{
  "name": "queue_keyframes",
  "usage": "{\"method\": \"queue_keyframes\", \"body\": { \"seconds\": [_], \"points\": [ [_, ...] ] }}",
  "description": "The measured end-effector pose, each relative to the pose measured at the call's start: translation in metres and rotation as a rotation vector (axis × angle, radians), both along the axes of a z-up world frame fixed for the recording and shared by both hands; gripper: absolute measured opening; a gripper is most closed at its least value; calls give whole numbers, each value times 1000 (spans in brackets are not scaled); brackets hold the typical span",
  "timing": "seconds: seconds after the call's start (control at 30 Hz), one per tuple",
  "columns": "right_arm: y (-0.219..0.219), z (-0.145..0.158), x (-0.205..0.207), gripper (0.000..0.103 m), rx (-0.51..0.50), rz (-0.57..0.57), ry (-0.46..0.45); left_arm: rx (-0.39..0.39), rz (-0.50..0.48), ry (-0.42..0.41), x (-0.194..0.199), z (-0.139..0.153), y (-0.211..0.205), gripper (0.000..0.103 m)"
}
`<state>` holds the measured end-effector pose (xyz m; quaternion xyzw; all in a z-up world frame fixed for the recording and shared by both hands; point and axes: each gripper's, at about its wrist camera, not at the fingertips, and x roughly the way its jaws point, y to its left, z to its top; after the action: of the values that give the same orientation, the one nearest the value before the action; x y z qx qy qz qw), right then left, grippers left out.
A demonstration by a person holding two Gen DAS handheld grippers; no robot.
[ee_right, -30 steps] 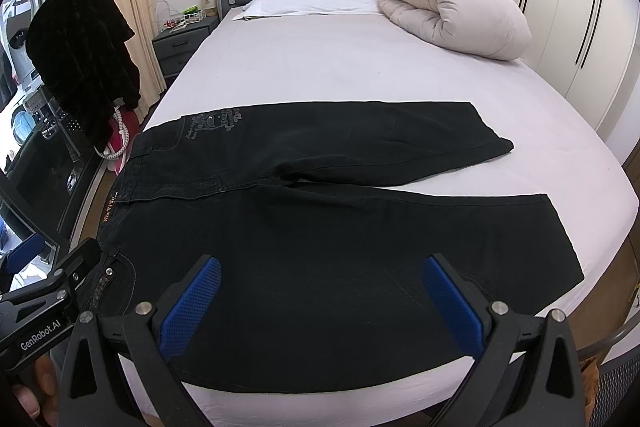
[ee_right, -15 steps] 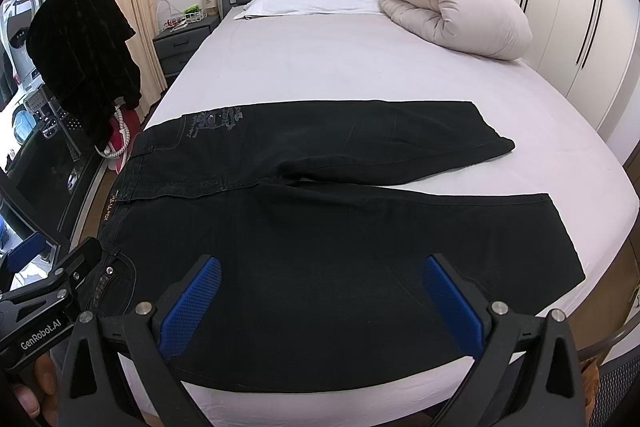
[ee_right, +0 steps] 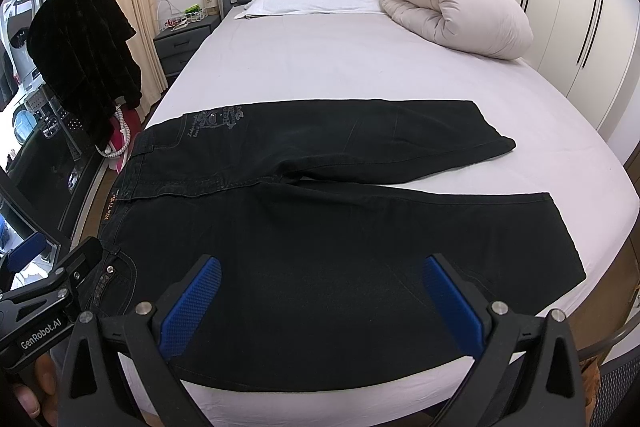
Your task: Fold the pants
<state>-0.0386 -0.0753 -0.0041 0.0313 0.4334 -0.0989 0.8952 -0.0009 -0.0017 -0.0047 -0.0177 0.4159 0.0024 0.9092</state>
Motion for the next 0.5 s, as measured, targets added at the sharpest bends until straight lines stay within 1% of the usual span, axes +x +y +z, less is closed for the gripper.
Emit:
{"method": "queue_keyframes", "body": {
  "seconds": [0.27,0.4,0.5],
  "points": [
    [6,-5,1,103,0,2,2,1,5,7,0,-1,0,103],
    [7,-6,1,103,0,2,3,-1,13,14,2,-7,3,103],
    [7,-6,1,103,2,1,4,-28,6,9,3,-9,7,103]
  ]
}}
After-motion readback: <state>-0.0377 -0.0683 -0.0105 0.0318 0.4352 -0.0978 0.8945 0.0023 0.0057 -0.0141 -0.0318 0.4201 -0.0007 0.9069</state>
